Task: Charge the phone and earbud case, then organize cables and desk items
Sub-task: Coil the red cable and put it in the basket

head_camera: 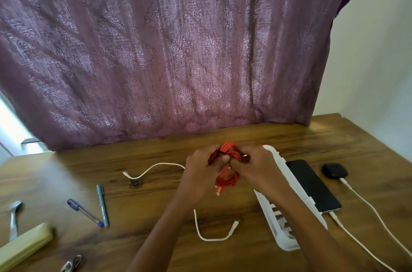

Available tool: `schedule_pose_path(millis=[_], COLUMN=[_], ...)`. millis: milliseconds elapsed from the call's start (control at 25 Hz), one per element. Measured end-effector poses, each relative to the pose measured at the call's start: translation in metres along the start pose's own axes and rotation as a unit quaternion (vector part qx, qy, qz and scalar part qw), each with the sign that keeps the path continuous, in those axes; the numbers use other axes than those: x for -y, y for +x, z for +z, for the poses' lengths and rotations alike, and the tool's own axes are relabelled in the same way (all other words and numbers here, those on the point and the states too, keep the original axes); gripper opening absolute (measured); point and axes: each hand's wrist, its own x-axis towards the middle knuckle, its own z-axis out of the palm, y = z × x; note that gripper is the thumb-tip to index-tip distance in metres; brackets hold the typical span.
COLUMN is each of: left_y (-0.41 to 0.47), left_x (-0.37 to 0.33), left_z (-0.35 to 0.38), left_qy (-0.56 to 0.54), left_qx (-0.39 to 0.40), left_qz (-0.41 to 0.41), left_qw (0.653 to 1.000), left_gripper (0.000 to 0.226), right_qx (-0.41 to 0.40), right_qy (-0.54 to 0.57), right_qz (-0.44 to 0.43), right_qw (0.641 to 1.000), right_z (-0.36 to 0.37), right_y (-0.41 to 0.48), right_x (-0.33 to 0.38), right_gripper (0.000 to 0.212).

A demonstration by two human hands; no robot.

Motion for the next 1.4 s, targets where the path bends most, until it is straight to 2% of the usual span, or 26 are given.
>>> schedule_pose_path(millis=[120,280,440,680,720,880,1000,1040,1080,1120,1160,1200,1240,1280,1400], left_y=[0.003,0.004,0.006,0.01,0.01,0.007,0.008,0.009,0.009,0.01,0.009,0.009,0.009,0.009,0.01], left_x=[0.003,0.007,0.01,0.011,0.013,0.018,0.019,0.019,0.02,0.022,0.024,0.026,0.028,0.03,0.029], left_z=[0.001,0.002,-0.002,-0.002,-0.001,0.003,0.005,0.005,0.005,0.006,0.006,0.006,0.005,0.004,0.003], left_qy=[0.028,0.051,0.035,0.004,-0.012,-0.078,-0.084,-0.094,-0.105,-0.11,-0.112,-0.11,-0.103,-0.09,-0.039], left_qx=[-0.003,0.026,0.038,0.048,0.055,0.075,0.075,0.069,0.062,0.052,0.04,0.027,0.017,0.011,0.002], left_qz=[0.015,-0.016,-0.028,-0.038,-0.043,-0.06,-0.062,-0.064,-0.069,-0.077,-0.087,-0.098,-0.103,-0.1,-0.077], left_qw=[0.999,0.998,0.998,0.998,0.998,0.992,0.992,0.991,0.99,0.99,0.989,0.989,0.989,0.991,0.996], left_gripper=[0.014,0.016,0.012,0.014,0.014,0.013,0.016,0.017,0.018,0.019,0.018,0.016,0.014,0.013,0.014], right_qx=[0.002,0.009,0.039,0.064,0.065,0.086,0.097,0.098,0.087,0.067,0.029,-0.031,-0.086,-0.105,-0.053], right_qy=[0.058,0.177,0.313,0.471,0.484,0.522,0.568,0.572,0.544,0.466,0.335,0.188,0.075,0.004,-0.122], right_qz=[0.035,0.102,0.18,0.255,0.259,0.274,0.295,0.286,0.262,0.215,0.141,0.049,-0.056,-0.145,-0.292], right_qw=[0.998,0.979,0.932,0.842,0.833,0.803,0.762,0.763,0.792,0.856,0.931,0.981,0.992,0.984,0.947], right_z=[-0.004,-0.006,-0.007,-0.008,-0.009,-0.007,-0.003,-0.002,-0.001,0.001,0.002,0.001,0.0,0.0,0.009], right_y=[-0.001,0.0,-0.001,-0.001,-0.001,-0.001,0.0,0.001,0.001,0.001,0.0,-0.001,-0.003,-0.004,-0.008], right_x=[0.0,0.002,0.003,-0.003,-0.005,-0.004,-0.009,-0.009,-0.01,-0.012,-0.013,-0.014,-0.015,-0.015,-0.019], right_gripper=[0.014,0.008,0.036,0.048,0.046,0.006,0.011,0.012,0.014,0.017,0.019,0.019,0.02,0.021,0.025])
